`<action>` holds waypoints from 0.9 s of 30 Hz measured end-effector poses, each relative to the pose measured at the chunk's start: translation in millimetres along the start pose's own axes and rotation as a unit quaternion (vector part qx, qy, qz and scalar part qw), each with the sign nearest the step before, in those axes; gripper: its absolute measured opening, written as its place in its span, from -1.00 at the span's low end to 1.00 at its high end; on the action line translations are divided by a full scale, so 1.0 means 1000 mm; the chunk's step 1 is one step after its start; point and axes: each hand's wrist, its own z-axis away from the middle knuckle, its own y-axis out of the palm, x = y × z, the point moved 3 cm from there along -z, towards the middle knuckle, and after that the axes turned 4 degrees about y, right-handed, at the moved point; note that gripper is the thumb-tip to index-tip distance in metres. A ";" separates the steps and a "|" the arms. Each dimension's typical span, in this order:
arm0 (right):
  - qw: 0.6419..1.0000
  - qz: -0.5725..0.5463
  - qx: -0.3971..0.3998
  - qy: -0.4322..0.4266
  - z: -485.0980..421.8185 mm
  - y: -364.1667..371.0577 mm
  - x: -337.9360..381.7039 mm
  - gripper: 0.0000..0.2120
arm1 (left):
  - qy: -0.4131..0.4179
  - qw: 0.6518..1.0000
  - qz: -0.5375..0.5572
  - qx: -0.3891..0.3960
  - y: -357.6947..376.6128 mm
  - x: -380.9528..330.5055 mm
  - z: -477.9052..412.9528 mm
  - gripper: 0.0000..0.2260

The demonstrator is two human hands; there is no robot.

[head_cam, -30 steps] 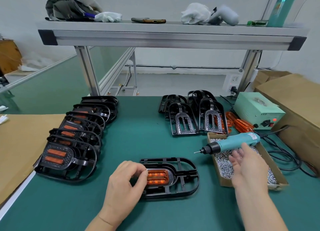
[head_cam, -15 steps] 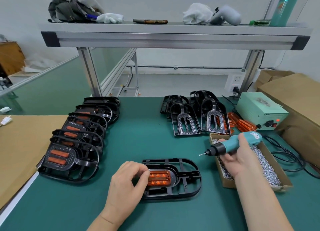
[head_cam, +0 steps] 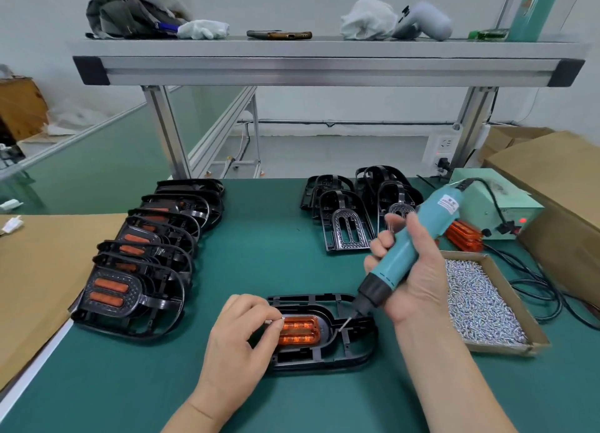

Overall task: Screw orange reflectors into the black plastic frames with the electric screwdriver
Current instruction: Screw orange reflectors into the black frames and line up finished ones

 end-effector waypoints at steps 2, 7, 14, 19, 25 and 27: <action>1.000 0.015 0.005 0.018 0.004 0.010 -0.010 -0.81 | -0.005 1.000 0.004 0.003 0.000 0.001 0.000 -0.91; 0.999 0.031 -0.029 0.003 0.008 0.032 -0.033 -0.67 | -0.029 0.999 0.020 0.010 0.008 -0.004 -0.003 -0.93; 0.980 0.082 -0.113 -0.145 0.005 0.042 -0.039 -0.76 | -0.066 0.997 0.050 0.007 0.008 -0.007 -0.005 -0.93; 0.970 0.088 -0.133 -0.184 0.005 0.041 -0.044 -0.77 | -0.082 0.995 0.056 0.002 0.006 -0.007 -0.005 -0.92; 0.964 0.084 -0.131 -0.214 0.008 0.041 -0.038 -0.81 | -0.093 0.993 0.068 -0.005 0.005 -0.007 -0.005 -0.93; 0.963 0.090 -0.127 -0.219 0.008 0.040 -0.038 -0.80 | -0.094 0.993 0.069 -0.007 0.005 -0.007 -0.005 -0.93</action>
